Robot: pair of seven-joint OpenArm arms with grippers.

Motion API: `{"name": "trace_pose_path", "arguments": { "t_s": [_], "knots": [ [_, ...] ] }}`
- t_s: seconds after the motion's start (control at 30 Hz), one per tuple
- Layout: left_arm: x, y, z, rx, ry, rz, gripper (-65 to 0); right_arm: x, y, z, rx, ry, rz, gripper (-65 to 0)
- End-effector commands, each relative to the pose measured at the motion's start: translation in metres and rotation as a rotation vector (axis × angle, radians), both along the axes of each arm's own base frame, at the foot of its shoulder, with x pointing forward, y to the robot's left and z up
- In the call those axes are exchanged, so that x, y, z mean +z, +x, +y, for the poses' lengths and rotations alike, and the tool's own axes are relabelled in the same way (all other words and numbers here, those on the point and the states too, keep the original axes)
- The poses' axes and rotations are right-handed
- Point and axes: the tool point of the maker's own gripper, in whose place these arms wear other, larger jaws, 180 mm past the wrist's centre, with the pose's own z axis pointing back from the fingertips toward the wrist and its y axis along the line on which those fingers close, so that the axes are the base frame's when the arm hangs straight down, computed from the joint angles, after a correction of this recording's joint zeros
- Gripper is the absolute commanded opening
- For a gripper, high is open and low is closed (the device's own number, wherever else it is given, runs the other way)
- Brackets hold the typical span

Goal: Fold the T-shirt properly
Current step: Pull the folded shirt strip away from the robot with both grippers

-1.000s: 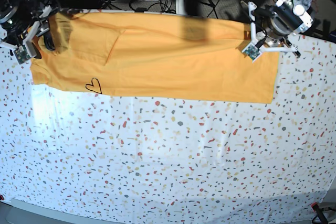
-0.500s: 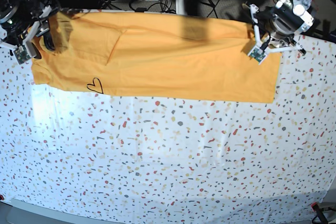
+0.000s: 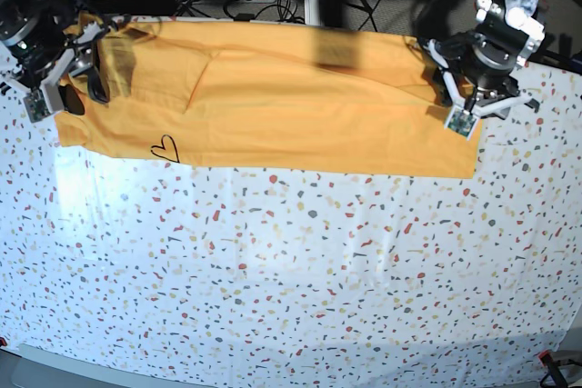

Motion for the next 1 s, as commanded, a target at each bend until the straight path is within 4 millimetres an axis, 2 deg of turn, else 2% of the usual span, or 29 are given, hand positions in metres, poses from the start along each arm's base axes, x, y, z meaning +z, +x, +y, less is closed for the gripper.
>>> {"name": "trace_pose_path", "arguments": {
  "t_s": [0.0, 0.1, 0.2, 0.3, 0.4, 0.53, 0.67, 0.83, 0.97],
  "knots": [
    [0.016, 0.012, 0.003, 0.008, 0.010, -0.071, -39.2, 0.011, 0.008, 0.000, -0.018, 0.017, -0.056, -40.2],
    [0.027, 0.026, 0.006, 0.013, 0.025, -0.115, -39.2, 0.011, 0.020, 0.002, -0.067, 0.081, -0.097, -40.2],
    [0.036, 0.036, 0.004, 0.008, 0.015, -0.151, -39.2, 0.001, 0.029, -0.003, -0.114, 0.130, -0.101, -40.2],
    [0.039, 0.039, -0.007, -0.010, -0.059, -0.171, -39.2, -0.015, 0.036, -0.012, -0.159, 0.175, -0.081, -40.2],
    [0.033, 0.034, -0.020, -0.018, -0.162, -0.129, -39.2, -0.036, 0.039, -0.024, -0.204, 0.201, -0.037, -40.2],
    [0.005, 0.023, -0.030, -0.044, -0.242, -0.014, -39.2, -0.062, 0.036, -0.038, -0.248, 0.189, 0.034, -40.2],
    [-0.037, 0.010, -0.024, -0.013, -0.247, 0.109, -39.2, -0.070, 0.032, -0.039, -0.240, 0.170, 0.067, -40.2],
    [-0.104, -0.017, -0.029, -0.003, -0.274, 0.307, -39.2, -0.075, 0.031, -0.035, -0.225, 0.149, 0.087, -40.2],
    [-0.134, -0.018, -0.033, 0.047, -0.301, 0.384, -39.2, -0.096, 0.033, -0.028, -0.211, 0.134, 0.139, -40.2]
  ]
}}
